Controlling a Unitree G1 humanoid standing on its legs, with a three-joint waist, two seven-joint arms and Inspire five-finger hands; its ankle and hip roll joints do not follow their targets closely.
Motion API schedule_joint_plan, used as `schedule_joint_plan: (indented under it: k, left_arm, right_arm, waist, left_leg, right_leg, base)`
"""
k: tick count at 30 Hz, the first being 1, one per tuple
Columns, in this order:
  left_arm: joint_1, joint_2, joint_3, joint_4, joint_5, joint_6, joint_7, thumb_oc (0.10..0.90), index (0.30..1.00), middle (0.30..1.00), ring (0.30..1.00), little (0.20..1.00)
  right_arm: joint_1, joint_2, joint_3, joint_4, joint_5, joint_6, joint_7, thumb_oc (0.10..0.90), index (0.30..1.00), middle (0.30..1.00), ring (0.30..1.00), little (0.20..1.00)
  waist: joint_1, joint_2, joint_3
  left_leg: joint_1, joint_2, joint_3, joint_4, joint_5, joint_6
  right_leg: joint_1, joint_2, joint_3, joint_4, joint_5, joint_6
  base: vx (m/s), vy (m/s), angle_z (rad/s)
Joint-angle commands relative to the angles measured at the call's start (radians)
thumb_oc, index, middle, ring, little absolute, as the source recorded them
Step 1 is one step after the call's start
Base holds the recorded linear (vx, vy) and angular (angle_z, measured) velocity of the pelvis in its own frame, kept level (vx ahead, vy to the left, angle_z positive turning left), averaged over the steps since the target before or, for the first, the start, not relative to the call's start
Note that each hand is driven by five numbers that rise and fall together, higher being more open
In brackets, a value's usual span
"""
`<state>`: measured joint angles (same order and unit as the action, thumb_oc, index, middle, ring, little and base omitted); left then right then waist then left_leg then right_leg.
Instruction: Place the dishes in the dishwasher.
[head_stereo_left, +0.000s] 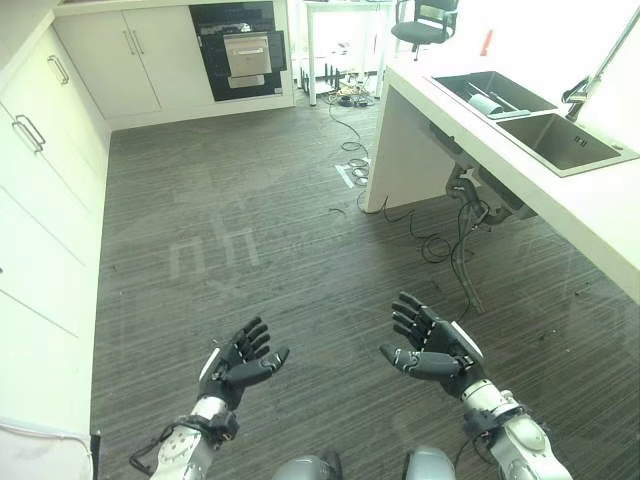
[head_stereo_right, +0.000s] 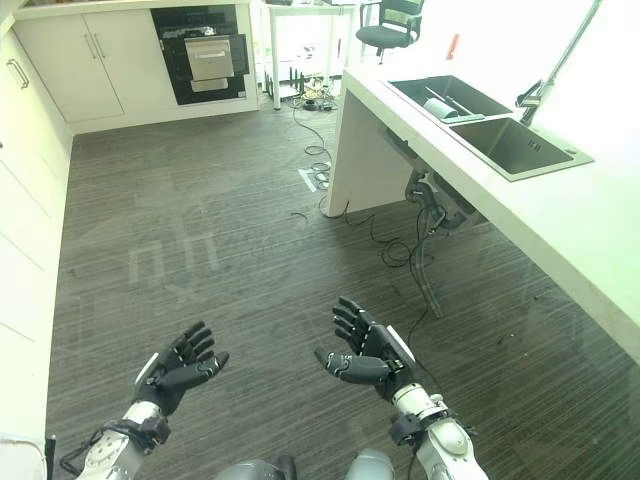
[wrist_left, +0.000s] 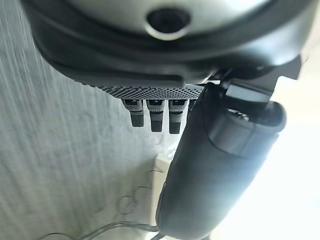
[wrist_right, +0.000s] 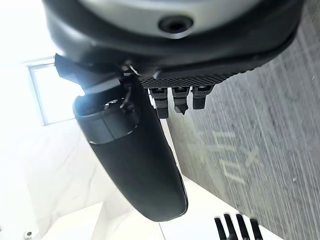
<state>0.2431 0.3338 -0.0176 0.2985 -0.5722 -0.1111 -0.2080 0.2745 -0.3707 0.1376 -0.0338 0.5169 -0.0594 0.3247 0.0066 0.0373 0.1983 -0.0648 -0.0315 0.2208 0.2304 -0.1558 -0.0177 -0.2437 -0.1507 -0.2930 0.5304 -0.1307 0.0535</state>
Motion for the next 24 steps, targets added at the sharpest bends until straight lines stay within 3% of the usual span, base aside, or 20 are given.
schedule_joint_plan:
  k: [1, 4, 7, 11, 14, 15, 17, 19, 22, 24]
  left_arm:
    - [-0.025, 0.083, 0.048, -0.177, 0.035, -0.075, -0.005, 0.800, 0.900, 0.900, 0.900, 0.900]
    - [0.005, 0.089, 0.067, -0.249, 0.018, -0.105, -0.008, 0.800, 0.900, 0.900, 0.900, 0.900]
    - [0.020, 0.085, 0.076, -0.278, 0.060, -0.175, 0.008, 0.800, 0.900, 0.900, 0.900, 0.900]
    - [-0.001, 0.073, 0.083, -0.284, 0.003, -0.150, 0.033, 0.800, 0.900, 0.900, 0.900, 0.900]
    - [0.005, 0.053, 0.080, -0.315, -0.005, -0.174, 0.019, 0.800, 0.900, 0.900, 0.900, 0.900]
    - [0.002, 0.046, 0.078, -0.319, -0.012, -0.178, 0.019, 0.800, 0.900, 0.900, 0.900, 0.900]
    - [-0.006, 0.032, 0.069, -0.324, -0.013, -0.203, 0.020, 0.800, 0.900, 0.900, 0.900, 0.900]
    - [-0.007, 0.021, 0.059, -0.349, -0.002, -0.231, 0.009, 0.800, 0.900, 0.900, 0.900, 0.900]
    - [-0.021, 0.025, 0.059, -0.361, 0.011, -0.249, -0.003, 0.800, 0.900, 0.900, 0.900, 0.900]
    - [-0.006, 0.032, 0.077, -0.381, 0.011, -0.264, -0.016, 0.800, 0.900, 0.900, 0.900, 0.900]
  right_arm:
    - [-0.048, -0.037, -0.092, -0.095, 0.092, -0.135, 0.004, 0.800, 0.900, 0.900, 0.900, 0.900]
    - [-0.025, -0.042, -0.138, -0.153, 0.110, -0.136, 0.017, 0.800, 0.900, 0.900, 0.900, 0.900]
    - [-0.018, -0.046, -0.143, -0.160, 0.112, -0.155, 0.018, 0.800, 0.900, 0.900, 0.900, 0.900]
    - [-0.034, -0.055, -0.142, -0.172, 0.091, -0.139, -0.008, 0.800, 0.900, 0.900, 0.900, 0.900]
    - [-0.042, -0.081, -0.163, -0.176, 0.094, -0.144, 0.005, 0.800, 0.900, 0.900, 0.900, 0.900]
    - [-0.045, -0.090, -0.170, -0.179, 0.098, -0.145, 0.011, 0.800, 0.900, 0.900, 0.900, 0.900]
    - [-0.052, -0.112, -0.187, -0.192, 0.096, -0.155, 0.020, 0.800, 0.900, 0.900, 0.900, 0.900]
    - [-0.064, -0.132, -0.199, -0.211, 0.099, -0.167, 0.019, 0.800, 0.900, 0.900, 0.900, 0.900]
    - [-0.100, -0.148, -0.194, -0.222, 0.103, -0.168, 0.000, 0.800, 0.900, 0.900, 0.900, 0.900]
    - [-0.126, -0.154, -0.188, -0.237, 0.105, -0.156, -0.005, 0.800, 0.900, 0.900, 0.900, 0.900]
  waist:
    - [0.000, -0.041, 0.004]
    - [-0.020, -0.053, 0.011]
    - [-0.021, -0.060, -0.002]
    - [-0.036, -0.065, -0.041]
    - [-0.031, -0.063, -0.061]
    - [-0.025, -0.084, -0.061]
    - [-0.021, -0.092, -0.058]
    - [-0.007, -0.099, -0.039]
    - [0.015, -0.104, -0.011]
    - [0.027, -0.099, -0.005]
  left_leg:
    - [0.027, 0.013, -0.092, 0.070, -0.120, 0.045]
    - [0.082, -0.006, -0.083, 0.070, -0.175, 0.061]
    - [0.122, -0.006, -0.077, 0.070, -0.202, 0.063]
    - [0.212, 0.004, -0.089, 0.070, -0.230, 0.051]
    - [0.254, 0.040, -0.062, 0.070, -0.031, -0.015]
    - [0.254, 0.022, -0.046, 0.075, 0.049, -0.027]
    - [0.152, 0.031, -0.045, 0.276, 0.113, -0.061]
    - [-0.012, 0.049, -0.043, 0.496, 0.118, -0.062]
    - [-0.062, 0.040, -0.026, 0.382, 0.076, -0.026]
    - [-0.004, 0.041, -0.006, 0.100, 0.105, -0.028]
  right_leg:
    - [0.039, -0.051, -0.056, -0.230, 0.105, 0.100]
    - [-0.089, -0.091, -0.013, -0.230, 0.145, 0.133]
    - [-0.066, -0.091, -0.029, -0.230, 0.130, 0.137]
    - [-0.027, -0.066, -0.033, -0.230, 0.137, 0.127]
    - [0.024, -0.033, -0.027, -0.230, 0.064, 0.072]
    - [0.029, -0.046, -0.019, -0.230, 0.060, 0.048]
    - [0.060, -0.028, 0.006, -0.230, 0.022, 0.012]
    - [0.105, -0.016, 0.016, -0.230, -0.015, -0.017]
    - [0.145, -0.006, 0.032, -0.230, -0.035, -0.009]
    - [0.163, 0.011, 0.057, -0.230, -0.049, 0.007]
  base:
    - [0.50, -0.299, -0.48]
    - [0.47, -0.287, -0.56]
    - [0.46, -0.303, 0.09]
    - [0.46, -0.313, 0.19]
    - [0.39, -0.327, 0.02]
    - [0.24, -0.252, -0.21]
    - [0.21, -0.231, -0.43]
    - [0.25, -0.202, -0.26]
    - [0.26, -0.042, -0.20]
    - [0.33, 0.121, -0.47]
